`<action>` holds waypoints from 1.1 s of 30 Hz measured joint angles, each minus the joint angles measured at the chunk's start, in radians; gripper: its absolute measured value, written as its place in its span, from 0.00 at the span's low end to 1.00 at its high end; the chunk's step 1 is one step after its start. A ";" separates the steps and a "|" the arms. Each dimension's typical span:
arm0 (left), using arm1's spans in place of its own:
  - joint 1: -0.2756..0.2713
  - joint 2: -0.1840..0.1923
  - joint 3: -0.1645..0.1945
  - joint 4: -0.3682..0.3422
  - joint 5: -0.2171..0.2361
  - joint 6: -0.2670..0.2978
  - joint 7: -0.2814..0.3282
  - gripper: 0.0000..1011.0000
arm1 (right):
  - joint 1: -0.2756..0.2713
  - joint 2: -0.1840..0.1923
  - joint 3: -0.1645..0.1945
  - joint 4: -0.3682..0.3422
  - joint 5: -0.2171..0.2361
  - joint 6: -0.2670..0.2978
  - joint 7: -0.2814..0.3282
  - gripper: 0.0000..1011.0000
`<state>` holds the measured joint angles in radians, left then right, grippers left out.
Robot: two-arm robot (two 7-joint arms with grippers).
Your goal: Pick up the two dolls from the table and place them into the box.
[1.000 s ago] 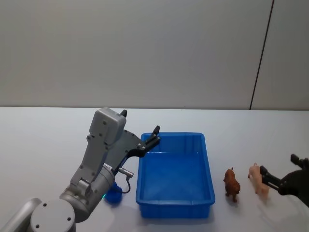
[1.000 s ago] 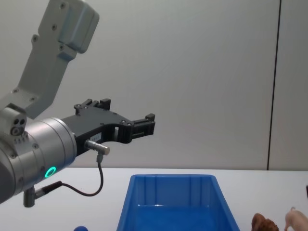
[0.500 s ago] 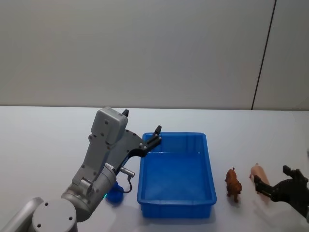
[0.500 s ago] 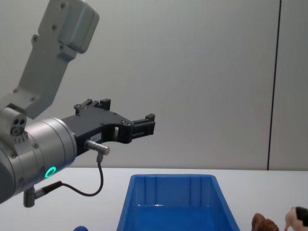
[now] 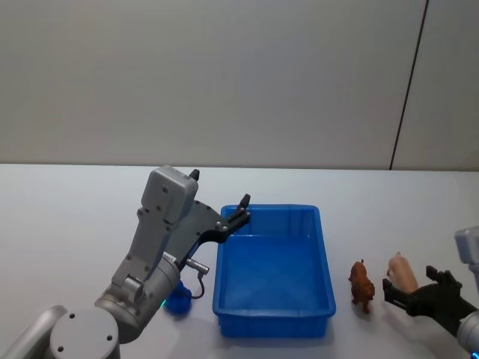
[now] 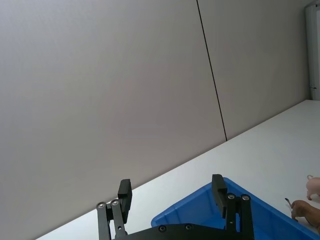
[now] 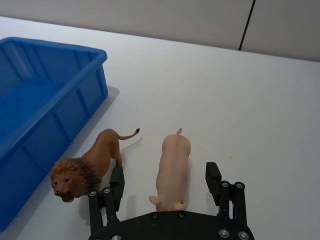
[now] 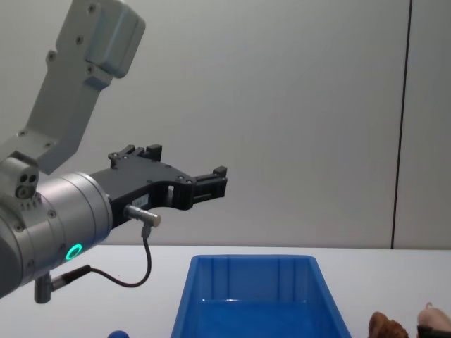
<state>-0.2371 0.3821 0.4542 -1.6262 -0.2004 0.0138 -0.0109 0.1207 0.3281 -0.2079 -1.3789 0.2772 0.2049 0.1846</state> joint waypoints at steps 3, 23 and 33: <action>0.000 0.000 0.000 0.000 0.000 0.000 0.000 0.99 | 0.012 -0.009 -0.005 0.019 -0.007 0.009 -0.001 0.99; 0.000 0.000 0.000 0.000 0.000 0.000 0.000 0.99 | 0.053 -0.047 -0.028 0.091 -0.031 0.023 -0.036 0.51; 0.000 0.000 0.000 0.000 0.000 0.000 0.000 0.99 | 0.055 -0.051 -0.026 0.077 -0.043 -0.012 -0.061 0.37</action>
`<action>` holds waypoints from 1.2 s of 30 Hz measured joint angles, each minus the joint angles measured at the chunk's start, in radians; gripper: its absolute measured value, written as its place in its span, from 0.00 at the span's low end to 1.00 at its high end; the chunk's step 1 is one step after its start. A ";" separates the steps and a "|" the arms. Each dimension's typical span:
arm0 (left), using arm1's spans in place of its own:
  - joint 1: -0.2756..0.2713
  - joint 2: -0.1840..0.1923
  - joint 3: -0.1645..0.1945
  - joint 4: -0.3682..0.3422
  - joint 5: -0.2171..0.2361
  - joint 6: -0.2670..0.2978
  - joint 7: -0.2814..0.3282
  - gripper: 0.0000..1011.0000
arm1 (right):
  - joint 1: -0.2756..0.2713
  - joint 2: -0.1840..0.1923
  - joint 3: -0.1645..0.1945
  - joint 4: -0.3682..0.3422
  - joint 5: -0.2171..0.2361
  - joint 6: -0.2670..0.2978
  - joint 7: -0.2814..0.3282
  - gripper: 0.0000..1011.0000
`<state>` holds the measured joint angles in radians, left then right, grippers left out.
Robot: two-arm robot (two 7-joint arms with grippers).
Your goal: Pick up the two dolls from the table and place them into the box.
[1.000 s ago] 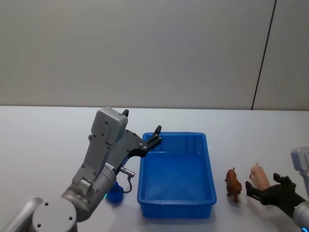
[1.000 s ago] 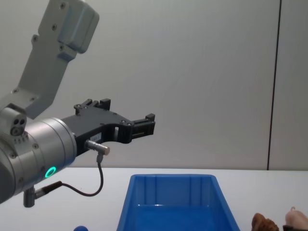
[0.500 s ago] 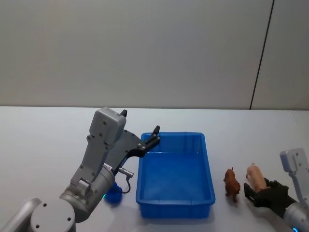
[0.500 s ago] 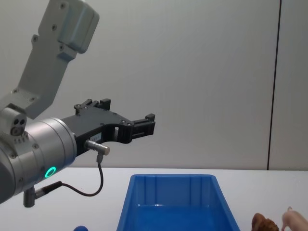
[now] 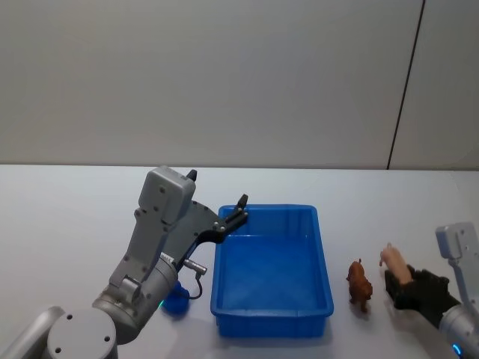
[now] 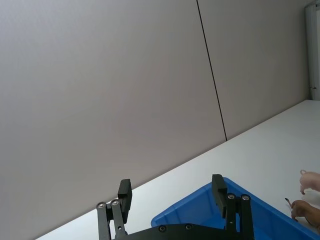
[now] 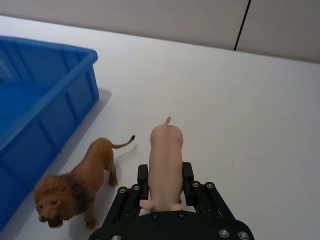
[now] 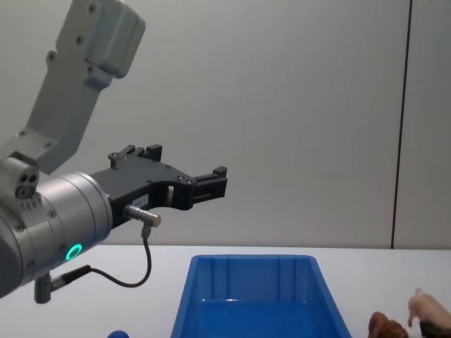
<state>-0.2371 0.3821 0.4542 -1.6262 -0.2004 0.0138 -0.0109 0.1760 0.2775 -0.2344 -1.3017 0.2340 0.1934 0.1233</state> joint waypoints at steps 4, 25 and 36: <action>0.000 0.000 0.000 0.000 0.000 0.000 0.000 0.99 | -0.001 0.002 0.002 -0.020 -0.009 -0.022 -0.001 0.37; 0.000 0.000 0.000 0.000 0.000 0.000 0.000 0.99 | 0.047 -0.006 -0.010 -0.132 -0.062 -0.055 0.162 0.37; 0.000 0.000 0.000 0.000 0.000 0.000 0.000 0.99 | 0.127 -0.051 -0.047 -0.087 -0.111 -0.001 0.294 0.37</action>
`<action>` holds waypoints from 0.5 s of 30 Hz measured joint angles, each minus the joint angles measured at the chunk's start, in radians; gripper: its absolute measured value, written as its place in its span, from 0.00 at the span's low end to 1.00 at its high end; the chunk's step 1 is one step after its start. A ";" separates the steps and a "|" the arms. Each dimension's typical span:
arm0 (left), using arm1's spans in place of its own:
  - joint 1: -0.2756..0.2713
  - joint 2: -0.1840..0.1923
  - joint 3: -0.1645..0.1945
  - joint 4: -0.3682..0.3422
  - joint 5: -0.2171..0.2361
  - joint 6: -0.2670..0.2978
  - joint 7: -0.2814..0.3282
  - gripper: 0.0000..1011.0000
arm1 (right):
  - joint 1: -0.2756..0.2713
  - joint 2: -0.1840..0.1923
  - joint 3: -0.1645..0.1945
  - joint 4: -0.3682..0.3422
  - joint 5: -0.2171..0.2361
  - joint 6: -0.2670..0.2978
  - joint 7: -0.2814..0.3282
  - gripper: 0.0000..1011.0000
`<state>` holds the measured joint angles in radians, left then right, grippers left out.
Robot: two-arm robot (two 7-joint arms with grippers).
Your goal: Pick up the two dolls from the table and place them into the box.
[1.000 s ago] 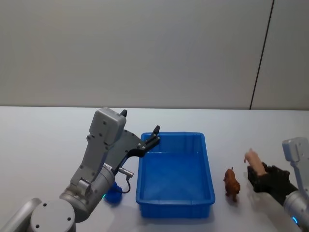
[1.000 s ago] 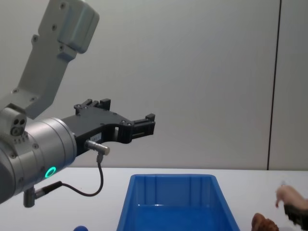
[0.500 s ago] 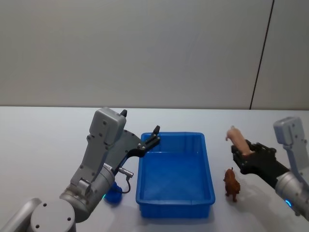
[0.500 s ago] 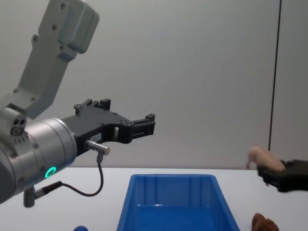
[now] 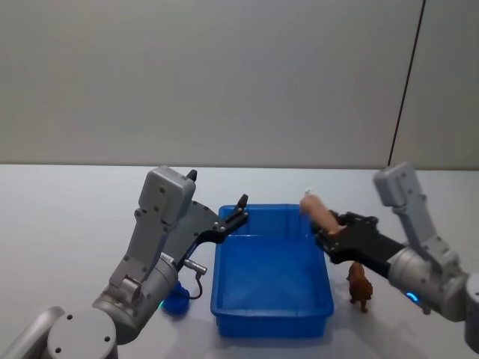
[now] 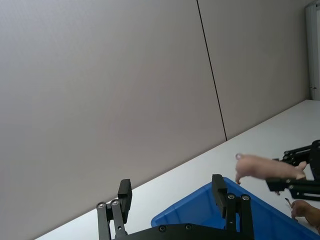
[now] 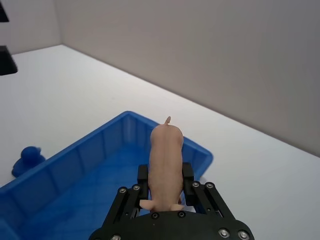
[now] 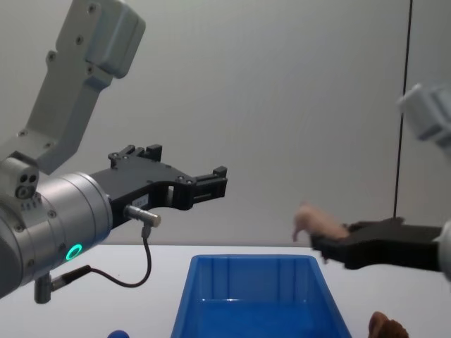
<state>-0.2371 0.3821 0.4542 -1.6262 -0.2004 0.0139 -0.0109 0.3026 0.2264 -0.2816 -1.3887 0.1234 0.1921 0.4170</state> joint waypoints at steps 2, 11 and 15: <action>0.000 0.000 0.000 0.000 0.000 0.000 0.000 0.99 | 0.018 -0.012 -0.011 0.023 -0.015 0.009 0.023 0.37; 0.000 0.000 0.000 0.000 0.000 0.000 0.000 0.99 | 0.068 -0.050 -0.045 0.103 -0.061 0.031 0.073 0.56; 0.000 0.000 0.000 0.000 0.000 0.000 0.000 0.99 | 0.081 -0.059 -0.055 0.125 -0.074 0.032 0.079 0.68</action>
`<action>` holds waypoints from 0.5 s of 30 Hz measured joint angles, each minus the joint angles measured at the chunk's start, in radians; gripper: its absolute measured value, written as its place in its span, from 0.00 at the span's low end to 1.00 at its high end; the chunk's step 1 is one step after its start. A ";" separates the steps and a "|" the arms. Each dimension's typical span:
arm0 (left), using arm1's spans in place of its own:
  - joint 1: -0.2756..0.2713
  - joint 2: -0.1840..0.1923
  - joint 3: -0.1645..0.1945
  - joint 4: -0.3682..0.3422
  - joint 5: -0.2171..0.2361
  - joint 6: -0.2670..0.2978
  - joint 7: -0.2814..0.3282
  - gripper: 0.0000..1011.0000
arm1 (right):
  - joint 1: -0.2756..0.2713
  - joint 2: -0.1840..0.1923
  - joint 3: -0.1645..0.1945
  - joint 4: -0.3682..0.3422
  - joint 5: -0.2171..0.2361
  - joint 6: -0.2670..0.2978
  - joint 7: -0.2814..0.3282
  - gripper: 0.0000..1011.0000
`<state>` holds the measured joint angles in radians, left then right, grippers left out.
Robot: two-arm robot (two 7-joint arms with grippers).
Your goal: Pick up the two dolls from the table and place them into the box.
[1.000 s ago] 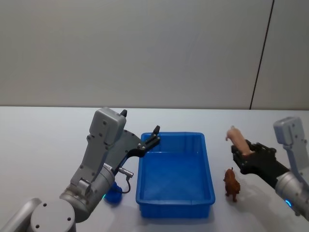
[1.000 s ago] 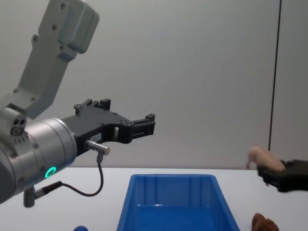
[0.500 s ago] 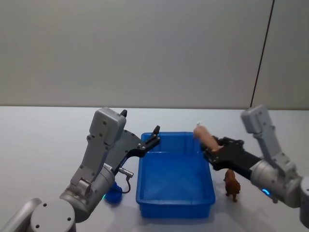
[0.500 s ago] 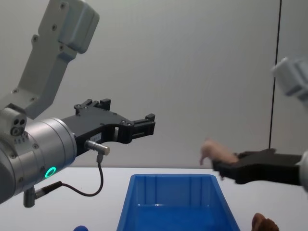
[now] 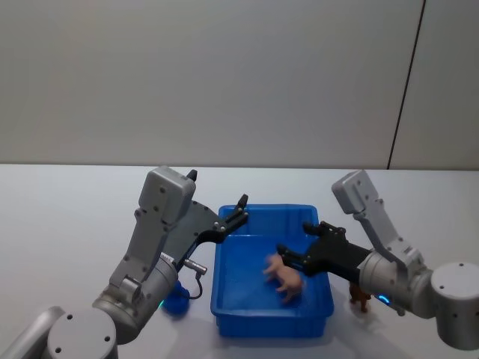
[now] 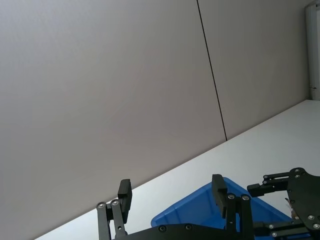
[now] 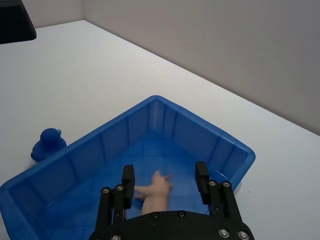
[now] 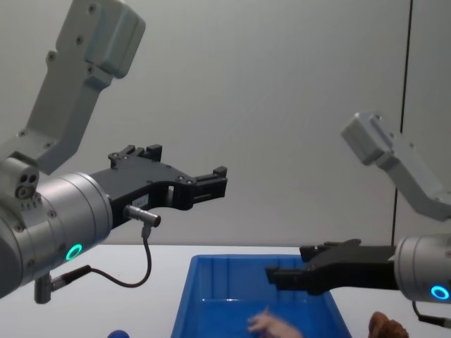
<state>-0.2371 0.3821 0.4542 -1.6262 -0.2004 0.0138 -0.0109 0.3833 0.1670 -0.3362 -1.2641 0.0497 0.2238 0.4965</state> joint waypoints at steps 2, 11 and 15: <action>0.000 0.000 0.000 0.000 0.000 0.000 0.000 0.99 | 0.002 -0.002 -0.002 0.004 -0.003 -0.001 0.000 0.76; 0.000 0.000 0.000 0.000 0.000 0.000 0.000 0.99 | -0.005 0.006 0.002 -0.011 0.000 -0.024 -0.026 0.99; 0.000 0.000 0.000 0.000 0.000 0.000 0.000 0.99 | -0.029 0.025 0.015 -0.042 0.015 -0.035 -0.052 0.99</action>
<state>-0.2371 0.3821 0.4542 -1.6262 -0.2003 0.0138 -0.0109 0.3546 0.1923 -0.3212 -1.3061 0.0649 0.1892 0.4442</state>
